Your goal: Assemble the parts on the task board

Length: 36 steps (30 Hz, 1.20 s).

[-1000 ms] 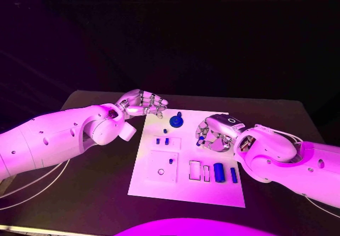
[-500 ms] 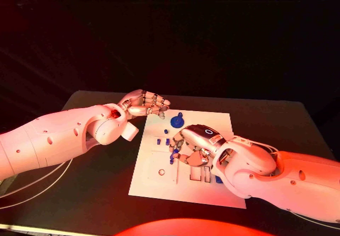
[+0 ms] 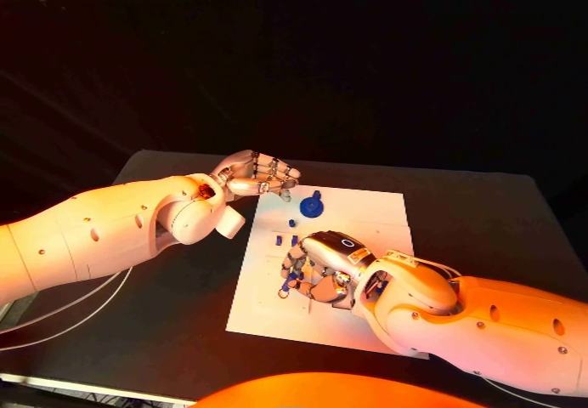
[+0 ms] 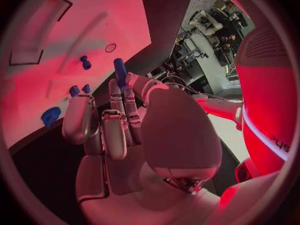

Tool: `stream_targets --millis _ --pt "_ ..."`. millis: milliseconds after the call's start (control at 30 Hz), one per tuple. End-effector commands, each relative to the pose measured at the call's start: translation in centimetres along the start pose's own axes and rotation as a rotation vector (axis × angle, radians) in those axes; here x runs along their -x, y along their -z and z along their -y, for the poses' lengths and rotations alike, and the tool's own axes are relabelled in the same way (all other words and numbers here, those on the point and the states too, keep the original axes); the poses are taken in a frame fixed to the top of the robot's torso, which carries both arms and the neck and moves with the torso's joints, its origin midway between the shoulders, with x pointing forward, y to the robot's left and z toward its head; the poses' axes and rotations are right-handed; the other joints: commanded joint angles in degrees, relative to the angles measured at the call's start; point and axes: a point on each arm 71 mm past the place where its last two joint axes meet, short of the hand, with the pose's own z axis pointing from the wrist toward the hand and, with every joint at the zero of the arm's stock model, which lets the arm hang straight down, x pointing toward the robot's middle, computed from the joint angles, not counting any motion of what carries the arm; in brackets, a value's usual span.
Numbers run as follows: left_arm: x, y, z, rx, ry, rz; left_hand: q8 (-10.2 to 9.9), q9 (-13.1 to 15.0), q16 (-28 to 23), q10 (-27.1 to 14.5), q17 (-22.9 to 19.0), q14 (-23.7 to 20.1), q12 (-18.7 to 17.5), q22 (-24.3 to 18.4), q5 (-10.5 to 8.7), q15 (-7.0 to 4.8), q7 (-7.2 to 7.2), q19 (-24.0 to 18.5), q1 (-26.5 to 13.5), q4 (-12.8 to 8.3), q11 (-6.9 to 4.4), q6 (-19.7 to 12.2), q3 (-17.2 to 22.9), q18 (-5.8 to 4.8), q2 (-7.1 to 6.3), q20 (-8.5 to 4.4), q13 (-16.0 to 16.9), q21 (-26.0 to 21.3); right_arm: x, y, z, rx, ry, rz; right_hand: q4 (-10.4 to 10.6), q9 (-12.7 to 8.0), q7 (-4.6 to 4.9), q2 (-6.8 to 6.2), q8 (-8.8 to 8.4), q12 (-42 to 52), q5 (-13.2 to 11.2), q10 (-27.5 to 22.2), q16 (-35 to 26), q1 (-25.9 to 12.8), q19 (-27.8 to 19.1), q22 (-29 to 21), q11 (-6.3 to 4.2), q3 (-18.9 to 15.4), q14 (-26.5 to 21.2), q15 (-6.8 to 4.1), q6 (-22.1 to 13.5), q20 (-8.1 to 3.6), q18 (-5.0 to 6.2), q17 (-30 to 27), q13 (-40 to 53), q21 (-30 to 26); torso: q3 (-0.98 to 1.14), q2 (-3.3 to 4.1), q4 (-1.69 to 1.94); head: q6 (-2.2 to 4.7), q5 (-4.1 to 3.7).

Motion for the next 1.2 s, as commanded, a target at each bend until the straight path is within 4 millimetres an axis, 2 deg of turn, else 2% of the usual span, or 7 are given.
stream_targets --millis 33,533,867,1200 --pt "-0.2 -0.1 0.1 -0.009 0.013 -0.014 -0.13 -0.08 -0.2 -0.46 -0.08 -0.01 0.16 -0.05 0.3 0.32 0.25 0.35 -0.32 -0.2 -0.02 -0.28 -0.29 0.66 0.27 0.05 -0.07 -0.21 -0.6 -0.2 0.1 0.017 0.007 -0.02 -3.7 0.09 0.23 0.58 0.25 0.33 0.36 4.05 0.24 0.11 0.13 4.62 -3.58 3.23 2.75 -0.48 0.28 -0.1 -0.37 -0.09 0.13 -0.38 0.05 -0.02 -0.02 -0.18 0.19" --pt "-0.2 -0.1 0.1 -0.009 0.014 -0.017 -0.13 -0.08 -0.2 -0.46 -0.08 -0.01 0.16 -0.05 0.3 0.32 0.25 0.35 -0.32 -0.2 -0.02 -0.28 -0.29 0.66 0.27 0.05 -0.07 -0.21 -1.8 -0.8 0.3 0.013 0.019 -0.017 -3.95 0.19 0.28 0.65 0.21 0.12 0.6 4.07 0.21 -0.1 0.12 4.69 -3.53 3.45 2.73 -0.43 0.16 -0.08 -0.38 -0.15 0.2 -0.34 0.13 0.02 -0.02 -0.23 0.45" --pt "-0.2 -0.1 0.1 -0.008 0.014 -0.017 -0.13 -0.08 -0.2 -0.46 -0.08 -0.01 0.16 -0.05 0.3 0.32 0.25 0.35 -0.32 -0.2 -0.02 -0.28 -0.29 0.66 0.27 0.05 -0.07 -0.21 -2.3 -1.0 0.6 0.003 0.029 -0.037 -3.95 0.19 0.28 0.65 0.21 0.12 0.6 4.07 0.21 -0.1 0.12 4.69 -3.53 3.45 2.73 -0.43 0.16 -0.08 -0.38 -0.15 0.2 -0.34 0.05 -0.01 -0.07 -0.35 0.6" --pt "-0.2 -0.1 0.1 -0.007 0.014 -0.018 -0.14 -0.11 -0.26 -0.52 -0.09 -0.01 0.21 -0.16 0.3 0.33 0.28 0.45 -0.36 -0.21 0.01 -0.35 -0.31 0.66 0.28 0.05 -0.08 -0.39 -2.6 -1.3 0.6 -0.009 0.069 -0.056 -4.09 0.24 0.3 0.65 0.22 0.04 0.68 4.1 0.24 -0.19 0.12 4.72 -3.51 3.54 2.73 -0.42 0.13 -0.07 -0.39 -0.1 0.24 -0.33 0.07 -0.03 -0.01 -0.38 0.56"
